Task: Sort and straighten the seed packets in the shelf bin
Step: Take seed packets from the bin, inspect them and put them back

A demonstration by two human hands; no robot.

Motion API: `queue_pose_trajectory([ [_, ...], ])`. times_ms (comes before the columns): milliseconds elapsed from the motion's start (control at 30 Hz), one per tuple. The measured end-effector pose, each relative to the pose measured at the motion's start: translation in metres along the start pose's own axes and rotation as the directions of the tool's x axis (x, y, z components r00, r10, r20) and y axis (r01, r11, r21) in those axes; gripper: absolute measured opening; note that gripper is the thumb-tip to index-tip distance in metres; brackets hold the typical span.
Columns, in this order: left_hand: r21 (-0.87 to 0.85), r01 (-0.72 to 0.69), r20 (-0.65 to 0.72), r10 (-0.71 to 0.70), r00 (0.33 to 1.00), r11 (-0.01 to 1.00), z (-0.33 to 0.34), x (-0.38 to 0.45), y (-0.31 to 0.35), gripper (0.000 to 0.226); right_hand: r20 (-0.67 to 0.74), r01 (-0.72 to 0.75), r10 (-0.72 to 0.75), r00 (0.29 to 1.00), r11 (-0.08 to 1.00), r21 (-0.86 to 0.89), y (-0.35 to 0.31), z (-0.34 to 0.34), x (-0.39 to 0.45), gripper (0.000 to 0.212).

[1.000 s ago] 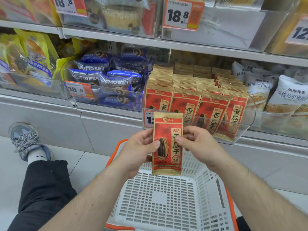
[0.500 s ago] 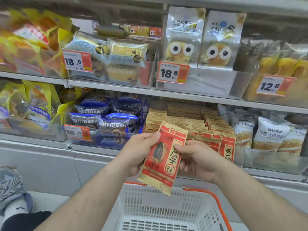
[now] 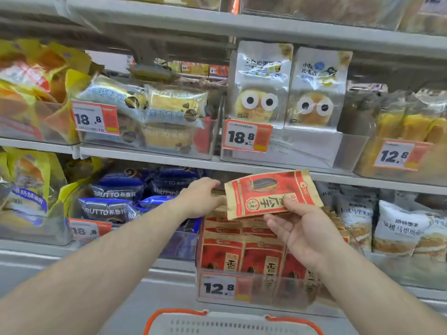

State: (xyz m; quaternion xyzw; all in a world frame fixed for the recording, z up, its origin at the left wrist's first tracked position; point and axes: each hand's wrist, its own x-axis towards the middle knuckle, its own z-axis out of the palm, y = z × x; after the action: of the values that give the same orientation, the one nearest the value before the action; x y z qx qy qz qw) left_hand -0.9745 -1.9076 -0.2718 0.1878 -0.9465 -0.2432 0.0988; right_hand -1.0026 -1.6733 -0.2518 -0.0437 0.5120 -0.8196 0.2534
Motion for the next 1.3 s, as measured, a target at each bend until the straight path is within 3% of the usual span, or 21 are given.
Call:
queue_pose_trajectory([
  [100, 0.056, 0.044, 0.085, -0.049, 0.995, 0.997, 0.005, 0.028, 0.003, 0.074, -0.009, 0.038, -0.039, 0.999, 0.999, -0.014, -0.005, 0.002, 0.014, 0.015],
  [200, 0.046, 0.090, 0.136, -0.096, 0.986, 0.995, 0.013, 0.042, -0.001, 0.085, -0.016, 0.115, -0.117, 0.993, 0.991, -0.068, -0.007, 0.003, 0.024, 0.011],
  [300, 0.041, 0.059, 0.165, -0.065, 0.984, 0.997, 0.016, 0.038, -0.006, 0.076, 0.014, 0.249, -0.253, 0.967, 0.940, -0.234, -0.008, 0.002, 0.033, 0.009],
  [400, -0.030, 0.047, 0.194, -0.040, 0.980, 0.998, 0.013, 0.030, -0.007, 0.061, 0.101, 0.382, -0.389, 0.916, 0.765, -0.519, -0.011, 0.003, 0.041, 0.007],
  [467, -0.046, 0.037, 0.233, -0.025, 0.972, 0.998, 0.010, 0.022, -0.008, 0.060, 0.238, 0.464, -0.435, 0.868, 0.543, -0.700, -0.013, 0.004, 0.048, 0.021],
  [533, -0.021, 0.018, 0.253, -0.012, 0.967, 1.000, 0.007, 0.013, -0.010, 0.069, 0.358, 0.520, -0.427, 0.831, 0.363, -0.773, -0.013, 0.010, 0.055, 0.033],
  [633, 0.007, -0.005, 0.228, 0.004, 0.974, 1.000, 0.009, 0.003, -0.011, 0.070, 0.455, 0.568, -0.387, 0.802, 0.256, -0.783, -0.006, 0.019, 0.070, 0.024],
  [833, 0.045, -0.047, 0.156, 0.040, 0.987, 0.998, 0.019, 0.000, -0.013, 0.064, 0.516, 0.538, -0.248, 0.820, 0.025, -0.842, 0.007, 0.029, 0.103, 0.033],
  [1067, 0.063, -0.047, 0.178, 0.035, 0.983, 0.997, 0.022, 0.004, -0.016, 0.067, 0.572, 0.569, -0.181, 0.800, -0.073, -0.819, 0.011, 0.046, 0.124, 0.028],
  [1167, 0.039, -0.043, 0.181, 0.035, 0.983, 0.998, 0.022, 0.003, -0.016, 0.069, 0.539, 0.533, -0.139, 0.831, -0.081, -0.842, 0.015, 0.048, 0.136, 0.020],
  [1300, -0.003, -0.034, 0.196, 0.034, 0.980, 0.999, 0.023, 0.001, -0.016, 0.072, 0.510, 0.486, -0.154, 0.846, -0.169, -0.857, 0.011, 0.048, 0.145, 0.018],
])
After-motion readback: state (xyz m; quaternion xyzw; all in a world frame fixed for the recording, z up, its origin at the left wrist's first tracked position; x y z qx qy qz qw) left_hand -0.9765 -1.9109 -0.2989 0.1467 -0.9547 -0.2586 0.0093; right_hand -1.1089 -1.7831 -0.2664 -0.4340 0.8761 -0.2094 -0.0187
